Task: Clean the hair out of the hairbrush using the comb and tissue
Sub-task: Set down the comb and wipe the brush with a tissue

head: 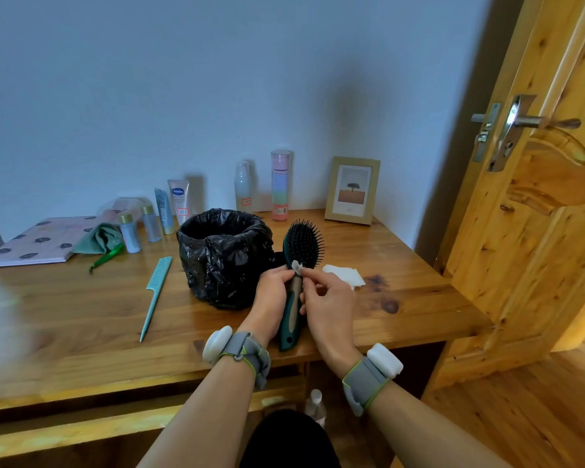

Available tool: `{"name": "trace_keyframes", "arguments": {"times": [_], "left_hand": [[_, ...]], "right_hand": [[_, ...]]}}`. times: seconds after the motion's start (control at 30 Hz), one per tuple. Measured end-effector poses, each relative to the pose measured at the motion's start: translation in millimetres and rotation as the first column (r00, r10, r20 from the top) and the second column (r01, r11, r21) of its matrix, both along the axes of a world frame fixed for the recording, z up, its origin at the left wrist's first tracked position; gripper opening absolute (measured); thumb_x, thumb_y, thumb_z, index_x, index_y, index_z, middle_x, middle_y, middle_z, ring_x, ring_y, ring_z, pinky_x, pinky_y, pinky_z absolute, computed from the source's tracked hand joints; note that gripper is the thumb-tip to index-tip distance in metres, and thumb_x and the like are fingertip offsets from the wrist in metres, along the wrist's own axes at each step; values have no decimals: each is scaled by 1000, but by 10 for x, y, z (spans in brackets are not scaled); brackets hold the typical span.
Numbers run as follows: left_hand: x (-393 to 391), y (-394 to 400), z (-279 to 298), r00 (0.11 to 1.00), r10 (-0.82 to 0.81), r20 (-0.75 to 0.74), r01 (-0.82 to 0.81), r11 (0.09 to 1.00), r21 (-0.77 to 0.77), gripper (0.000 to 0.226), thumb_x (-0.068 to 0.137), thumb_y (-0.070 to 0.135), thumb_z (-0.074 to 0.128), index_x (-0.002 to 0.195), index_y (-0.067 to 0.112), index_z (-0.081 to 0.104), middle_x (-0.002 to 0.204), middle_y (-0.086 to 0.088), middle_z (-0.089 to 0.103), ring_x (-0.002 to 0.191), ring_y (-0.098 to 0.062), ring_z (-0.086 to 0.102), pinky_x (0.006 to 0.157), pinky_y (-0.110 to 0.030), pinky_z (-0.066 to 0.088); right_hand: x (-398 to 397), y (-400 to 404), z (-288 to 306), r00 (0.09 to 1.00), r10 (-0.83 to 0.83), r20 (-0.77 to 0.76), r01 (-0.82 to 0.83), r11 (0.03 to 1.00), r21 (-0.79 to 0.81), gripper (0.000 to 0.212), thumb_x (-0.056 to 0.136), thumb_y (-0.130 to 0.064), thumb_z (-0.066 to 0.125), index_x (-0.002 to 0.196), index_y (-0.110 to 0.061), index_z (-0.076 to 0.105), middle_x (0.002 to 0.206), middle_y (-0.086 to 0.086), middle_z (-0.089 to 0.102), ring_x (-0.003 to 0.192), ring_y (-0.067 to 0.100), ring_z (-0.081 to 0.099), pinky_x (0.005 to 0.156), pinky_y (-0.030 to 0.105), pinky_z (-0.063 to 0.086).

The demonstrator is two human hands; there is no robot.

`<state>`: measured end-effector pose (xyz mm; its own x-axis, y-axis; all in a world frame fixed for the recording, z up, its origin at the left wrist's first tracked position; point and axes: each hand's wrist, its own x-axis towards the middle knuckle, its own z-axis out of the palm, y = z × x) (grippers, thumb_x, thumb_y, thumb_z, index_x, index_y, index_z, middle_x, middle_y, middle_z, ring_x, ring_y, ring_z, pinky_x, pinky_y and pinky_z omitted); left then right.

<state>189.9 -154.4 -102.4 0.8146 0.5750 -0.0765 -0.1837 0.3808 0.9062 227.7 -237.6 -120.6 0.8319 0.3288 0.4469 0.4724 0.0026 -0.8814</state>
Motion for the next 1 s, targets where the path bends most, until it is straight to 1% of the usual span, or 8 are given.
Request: {"name": "trace_keyframes", "arguments": {"times": [0.13,0.23,0.37,0.53,0.67,0.77,0.9,1.0], "left_hand": [[18,15,-13,999,40,-3,-40,999,-5,32,98,6,40,89,9,70,71,-10,66,62,-23,61,55,-29,47],[13,19,-5,999,47,-5,-47,999,-15,33,97,6,40,88,10,71,72,-11,66,61,-24,60,51,-27,48],[11,14,6,1000,27,9,-27,999,-21,30,97,6,38,86,6,66,63,-12,55,44,-21,50,38,-23,39],[11,38,-25,1000,11,9,-11,1000,14,33,98,6,39,88,7,71,75,-14,61,62,-25,56,46,-25,48],[-3,32,-14,1000,10,25,-12,998,69,30,99,4,37,96,9,67,69,-11,60,56,-23,56,46,-25,49],[-7,7,-13,997,-36,61,33,998,57,27,100,3,33,103,0,60,56,-9,54,43,-20,50,39,-27,45],[7,5,-20,997,-42,67,40,999,19,31,101,2,30,114,-2,57,62,-11,54,45,-20,49,38,-27,43],[9,8,-27,995,-55,80,55,998,3,32,101,2,29,116,0,58,66,-13,50,46,-20,50,39,-28,43]], "right_hand": [[-29,-13,11,978,14,210,8,995,-104,33,97,-8,51,120,-20,71,93,-11,57,85,-1,59,79,9,47],[-25,-38,16,972,37,230,-9,993,-121,35,97,-8,50,121,-21,71,92,-13,57,81,4,61,77,13,51],[-20,-30,1,985,3,171,8,998,-62,36,93,-6,50,114,-25,73,79,-8,60,64,12,65,63,16,52],[8,-36,-14,983,33,181,-18,996,-82,36,92,-5,50,116,-20,73,96,-11,62,77,14,66,76,32,58],[22,-23,-16,998,-13,59,15,999,-45,31,93,-8,52,109,-22,75,78,-7,66,66,11,65,69,31,57],[66,-15,34,976,55,-213,-40,996,75,24,95,-6,55,89,-20,74,57,0,66,46,13,59,50,26,50],[166,5,129,861,130,-491,-27,977,212,18,94,-7,60,79,-1,68,60,17,63,40,23,57,38,26,46],[228,48,183,775,130,-619,28,971,239,18,96,-8,57,82,0,66,64,19,63,36,26,57,35,28,47]]}}
